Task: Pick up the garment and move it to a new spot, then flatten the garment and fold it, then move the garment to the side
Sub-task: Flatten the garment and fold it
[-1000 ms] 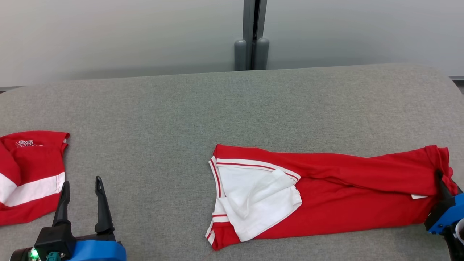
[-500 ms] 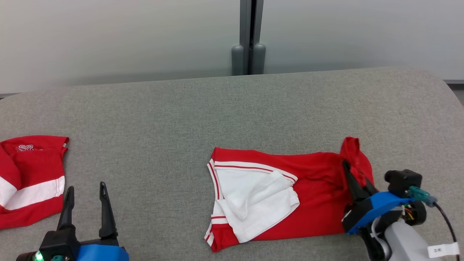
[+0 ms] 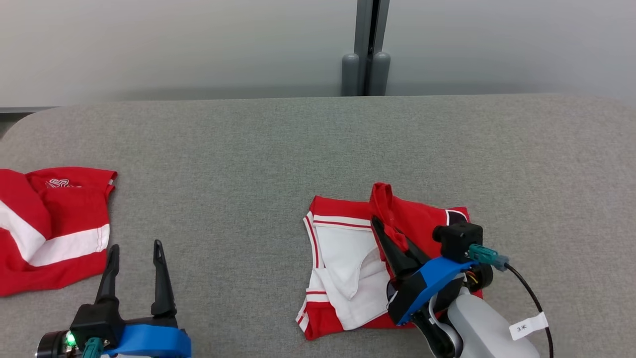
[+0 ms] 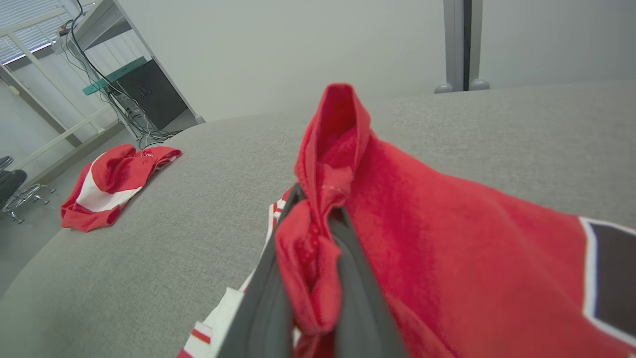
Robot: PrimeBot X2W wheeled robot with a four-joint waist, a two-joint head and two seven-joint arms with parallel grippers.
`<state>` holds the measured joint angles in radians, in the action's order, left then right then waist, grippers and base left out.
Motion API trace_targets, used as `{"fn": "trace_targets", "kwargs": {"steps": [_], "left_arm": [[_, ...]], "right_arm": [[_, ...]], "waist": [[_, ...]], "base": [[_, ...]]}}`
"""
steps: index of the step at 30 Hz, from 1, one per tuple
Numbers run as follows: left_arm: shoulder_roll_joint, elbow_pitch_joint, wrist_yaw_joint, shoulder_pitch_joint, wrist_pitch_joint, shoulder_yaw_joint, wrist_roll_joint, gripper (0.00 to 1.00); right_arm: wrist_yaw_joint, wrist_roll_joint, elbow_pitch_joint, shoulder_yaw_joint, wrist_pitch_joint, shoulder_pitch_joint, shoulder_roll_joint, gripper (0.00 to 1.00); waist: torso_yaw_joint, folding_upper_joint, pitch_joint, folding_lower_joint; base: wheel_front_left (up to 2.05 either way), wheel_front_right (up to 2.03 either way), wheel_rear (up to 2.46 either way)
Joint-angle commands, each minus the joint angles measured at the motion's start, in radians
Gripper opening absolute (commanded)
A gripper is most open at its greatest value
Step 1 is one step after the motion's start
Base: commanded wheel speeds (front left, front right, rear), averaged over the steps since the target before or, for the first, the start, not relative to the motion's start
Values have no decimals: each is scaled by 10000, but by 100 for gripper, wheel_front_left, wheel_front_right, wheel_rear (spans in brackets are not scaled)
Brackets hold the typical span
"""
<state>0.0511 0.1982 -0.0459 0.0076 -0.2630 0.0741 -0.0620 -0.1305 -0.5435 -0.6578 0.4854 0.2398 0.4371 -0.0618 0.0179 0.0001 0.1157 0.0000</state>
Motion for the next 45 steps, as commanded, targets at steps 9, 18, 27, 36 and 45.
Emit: {"fn": "trace_targets", "kwargs": {"steps": [9, 18, 27, 36, 45], "left_arm": [[-8, 196, -3, -579, -25, -378, -155, 100], [-9, 224, 82, -648, -24, -370, -251, 100], [-10, 68, 37, -430, -24, -267, -170, 100], [-9, 103, -6, -313, -25, -299, -145, 100], [-9, 186, -43, 126, -25, -220, -41, 100]], "right_arm": [[-5, -1102, -137, 1557, 173, 751, 99, 0], [-5, -1309, -595, 1790, 261, 1112, 99, 100], [-3, 489, 617, -538, 266, 217, -290, 100], [-3, 1780, 2478, -2910, 268, -1476, -831, 100], [-5, 2808, 3662, -4169, 267, -3438, -495, 100]], "waist": [[489, -1, 323, 0], [396, -1, 328, 0], [-196, -1, 31, 0], [-678, -1, -268, 0], [-776, -1, -709, 0]], "base": [[0, 0, 0], [0, 0, 0], [0, 0, 0], [0, 0, 0], [0, 0, 0]]}}
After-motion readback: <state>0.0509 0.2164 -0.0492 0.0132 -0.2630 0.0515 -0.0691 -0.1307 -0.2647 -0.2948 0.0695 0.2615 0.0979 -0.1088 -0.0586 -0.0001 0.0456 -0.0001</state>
